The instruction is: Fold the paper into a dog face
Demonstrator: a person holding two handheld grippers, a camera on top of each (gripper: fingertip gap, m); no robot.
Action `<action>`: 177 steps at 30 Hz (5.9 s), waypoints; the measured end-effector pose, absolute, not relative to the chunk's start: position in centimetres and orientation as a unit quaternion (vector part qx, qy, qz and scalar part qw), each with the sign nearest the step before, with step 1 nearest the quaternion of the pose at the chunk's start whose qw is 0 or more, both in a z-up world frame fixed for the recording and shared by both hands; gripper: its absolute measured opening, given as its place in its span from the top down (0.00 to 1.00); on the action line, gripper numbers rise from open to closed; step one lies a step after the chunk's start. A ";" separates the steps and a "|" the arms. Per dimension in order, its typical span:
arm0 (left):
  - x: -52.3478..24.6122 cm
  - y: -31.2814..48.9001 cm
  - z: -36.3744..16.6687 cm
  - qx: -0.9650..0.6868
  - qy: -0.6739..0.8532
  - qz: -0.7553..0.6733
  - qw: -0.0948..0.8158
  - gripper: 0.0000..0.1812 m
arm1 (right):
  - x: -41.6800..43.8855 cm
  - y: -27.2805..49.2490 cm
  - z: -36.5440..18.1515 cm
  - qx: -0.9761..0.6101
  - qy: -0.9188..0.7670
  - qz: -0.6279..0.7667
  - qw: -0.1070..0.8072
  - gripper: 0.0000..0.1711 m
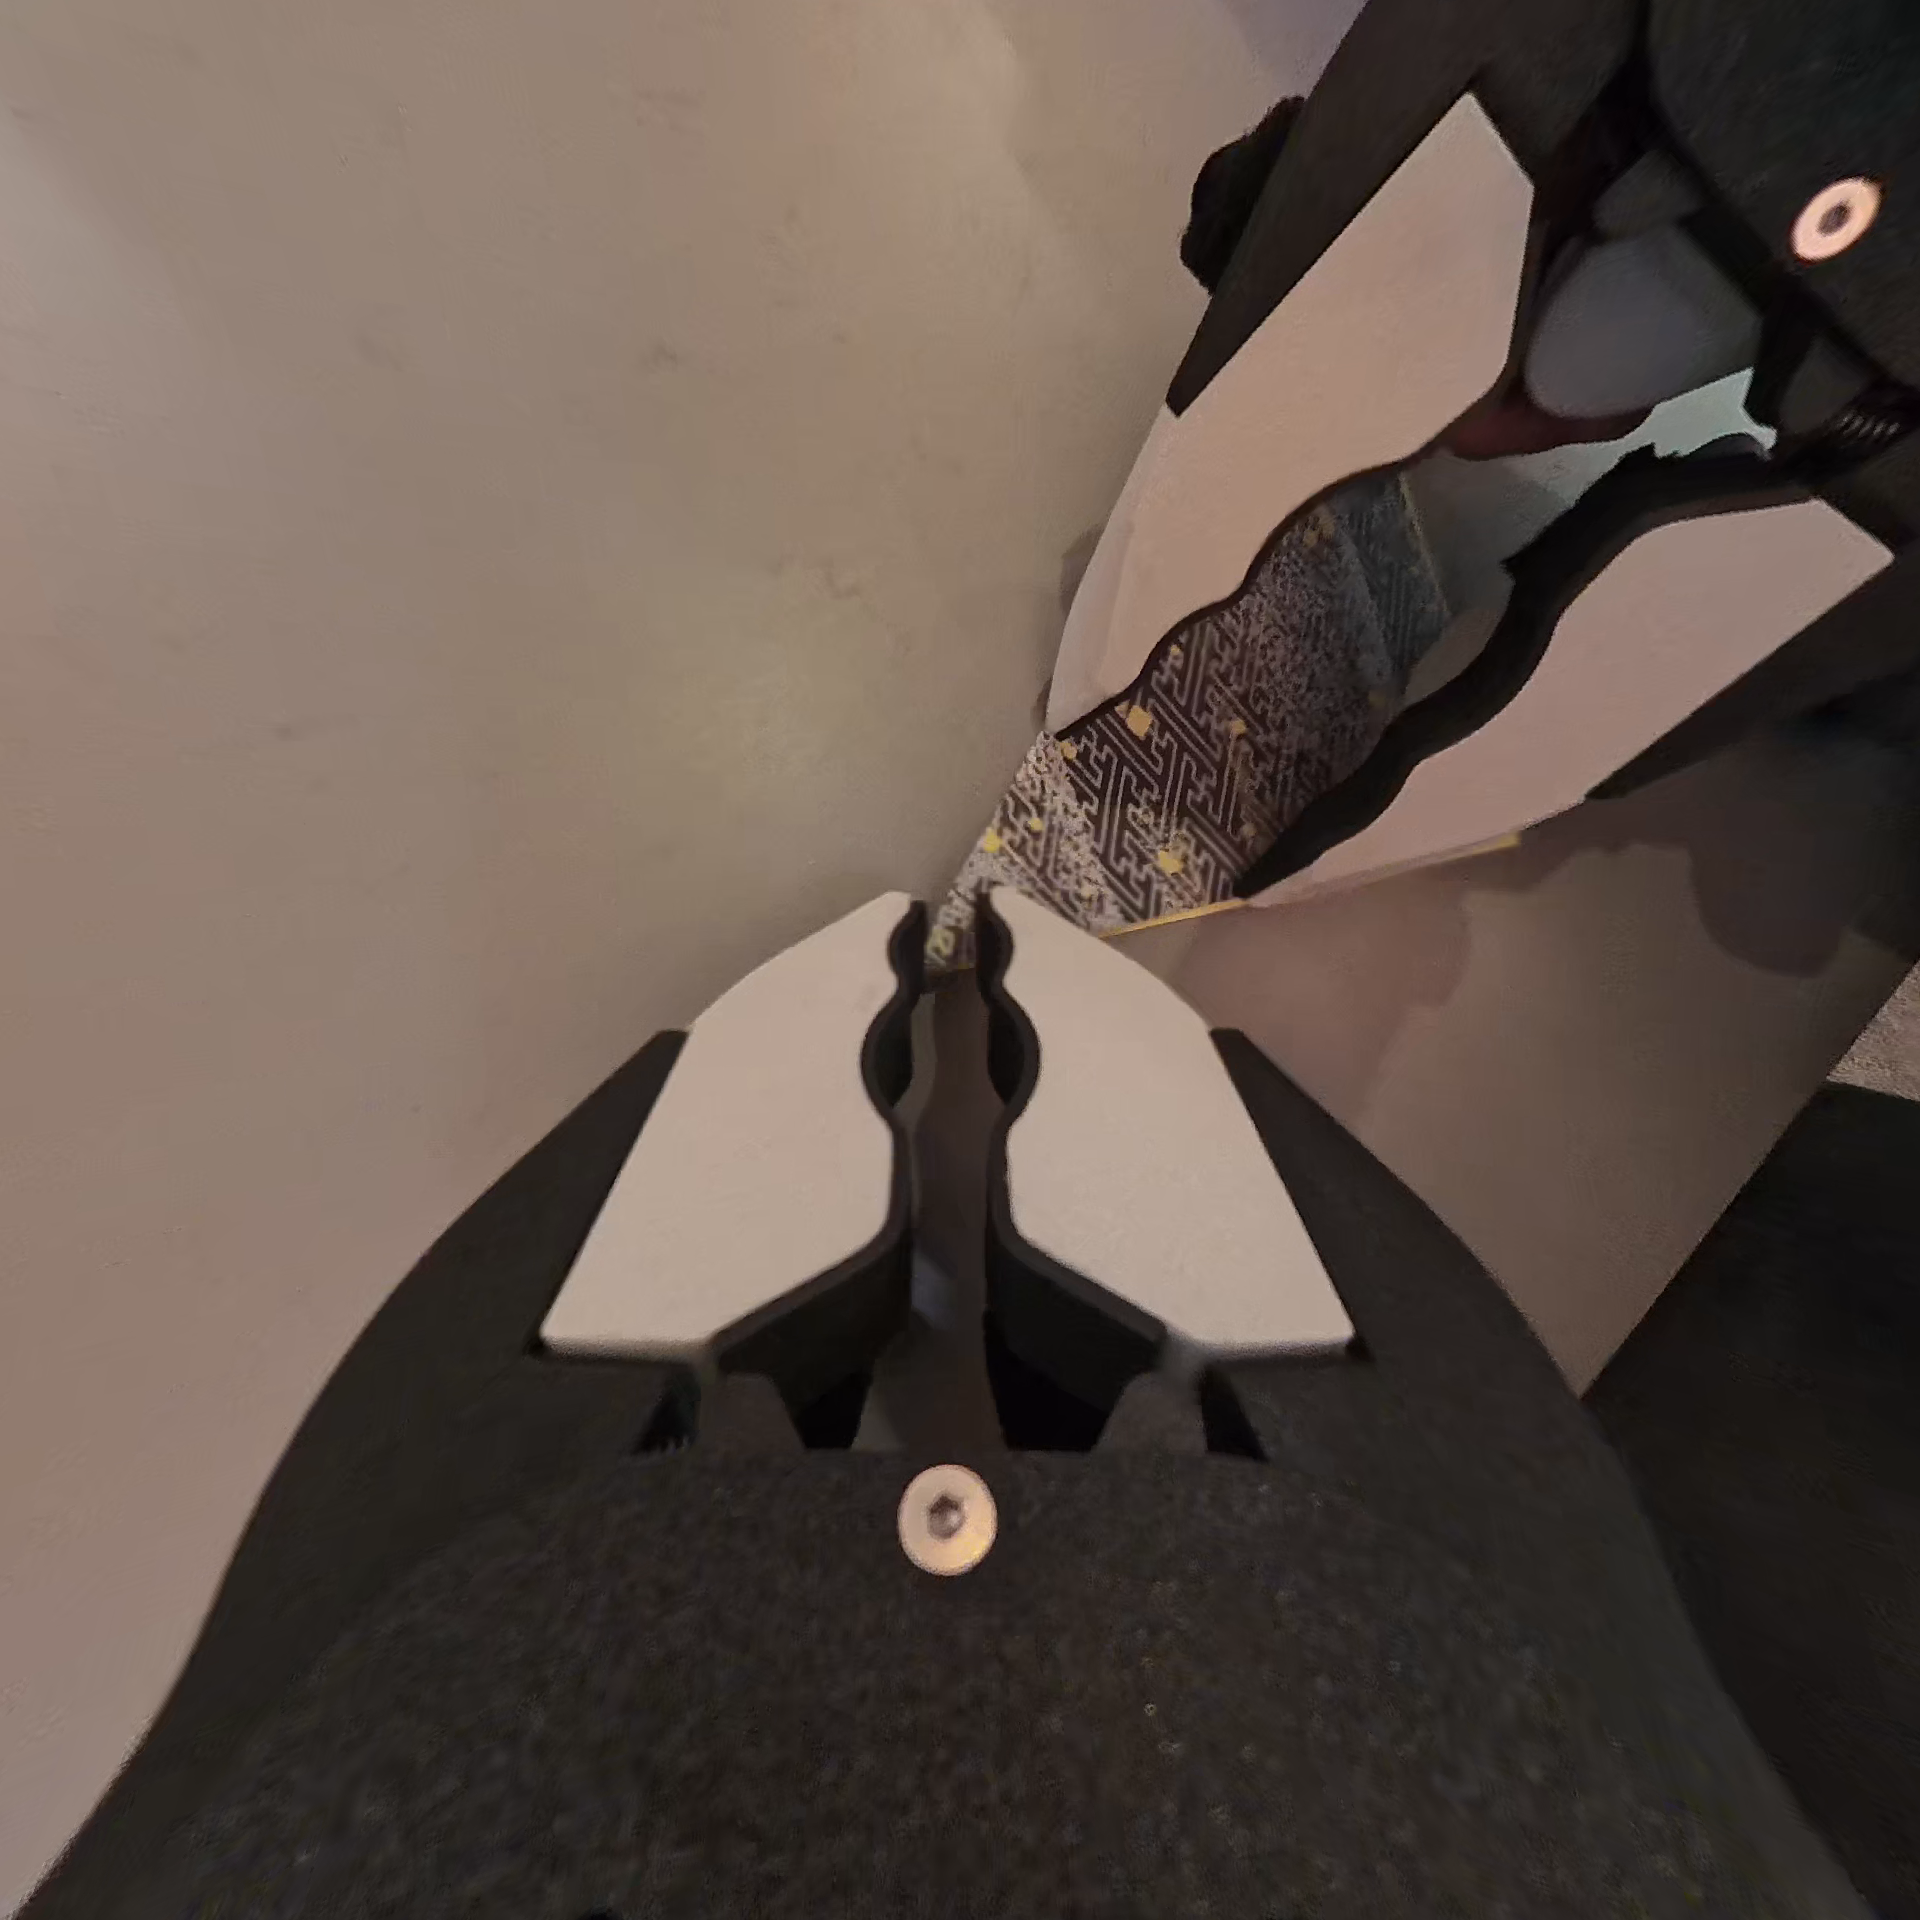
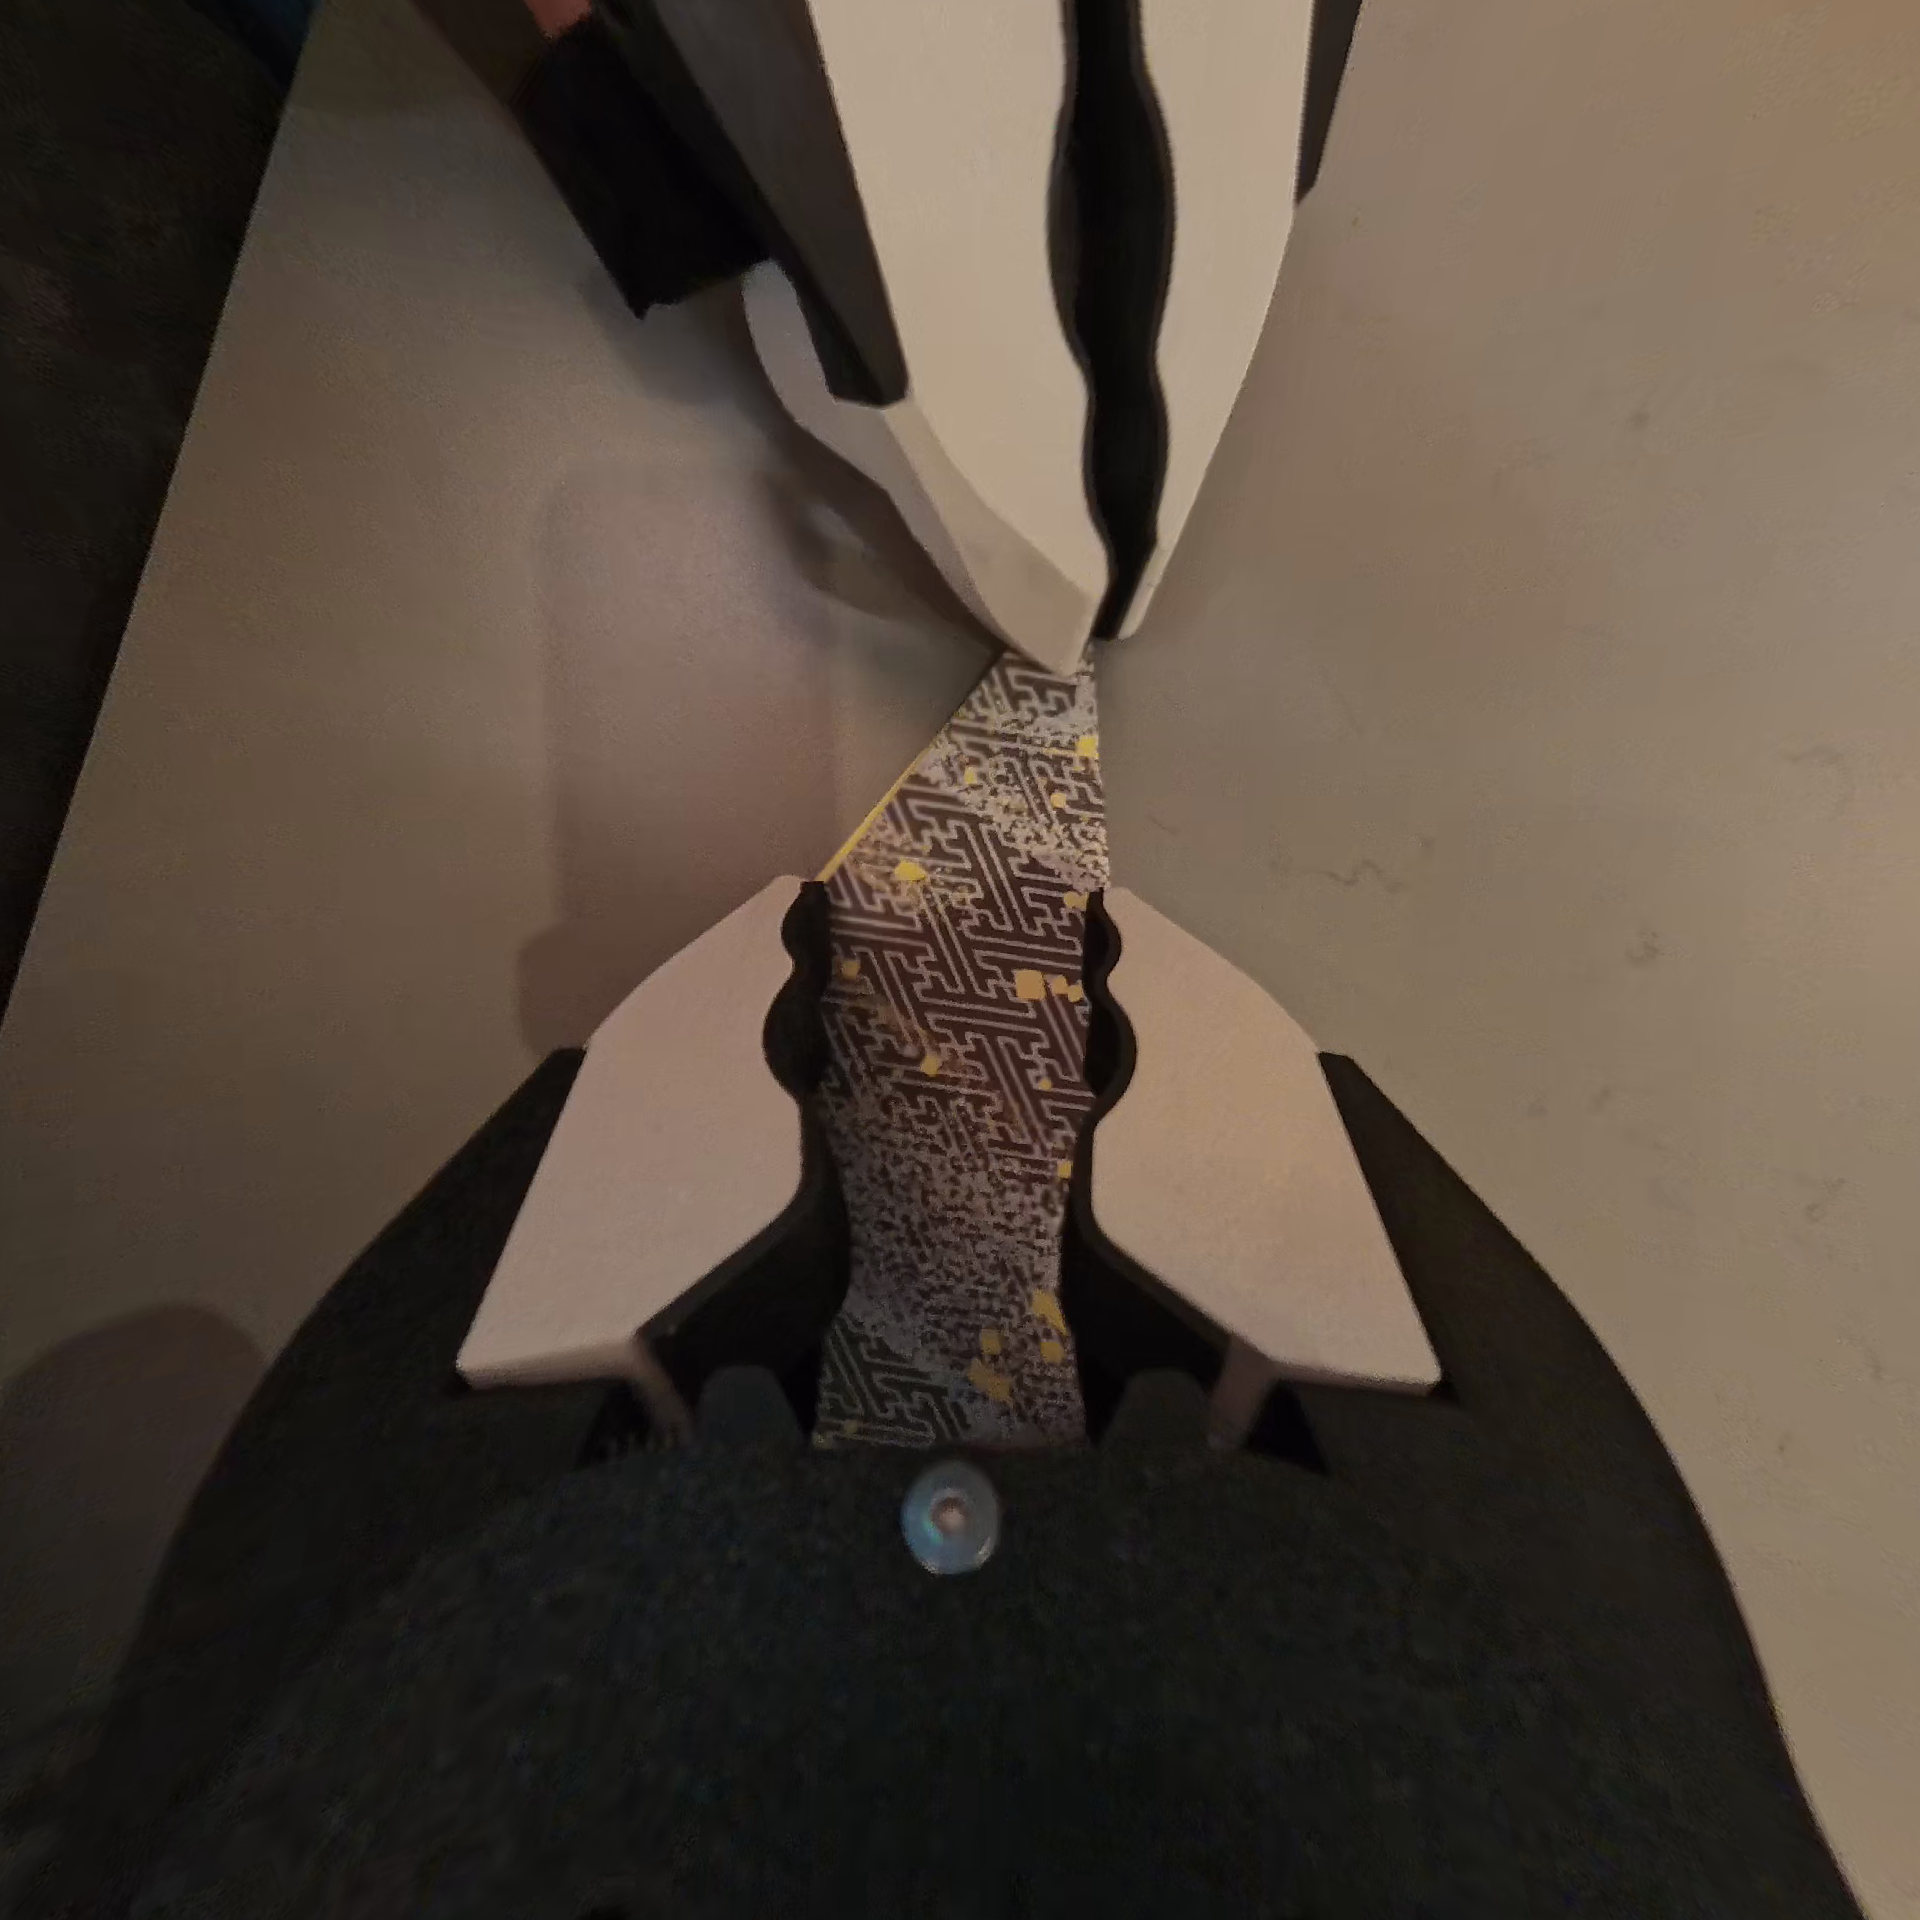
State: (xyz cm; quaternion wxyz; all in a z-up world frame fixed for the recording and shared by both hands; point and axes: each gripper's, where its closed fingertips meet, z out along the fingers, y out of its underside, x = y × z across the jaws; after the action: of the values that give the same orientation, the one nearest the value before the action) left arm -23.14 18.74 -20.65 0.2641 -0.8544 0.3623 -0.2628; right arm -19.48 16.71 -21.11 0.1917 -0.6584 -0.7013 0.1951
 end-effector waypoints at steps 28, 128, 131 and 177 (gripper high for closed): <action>-23.4 19.3 -20.9 -0.842 0.416 -0.225 0.258 1.00 | -20.0 16.8 -19.9 -0.642 -0.714 0.199 0.195 0.74; -20.3 14.6 -20.6 -0.833 0.408 -0.292 0.232 1.00 | -19.2 16.7 -20.7 -0.662 -0.694 0.217 0.181 0.92; -20.3 14.6 -20.6 -0.833 0.408 -0.292 0.232 1.00 | -19.1 16.8 -21.0 -0.666 -0.691 0.215 0.180 1.00; -18.5 14.5 -20.6 -0.835 0.398 -0.312 0.218 1.00 | -20.1 17.1 -20.8 -0.677 -0.670 0.224 0.209 1.00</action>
State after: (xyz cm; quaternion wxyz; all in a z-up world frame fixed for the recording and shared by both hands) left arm -18.50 14.52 -20.62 0.2185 -0.8346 0.3983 -0.3115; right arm -20.06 17.10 -20.83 0.2086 -0.6767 -0.6696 0.2240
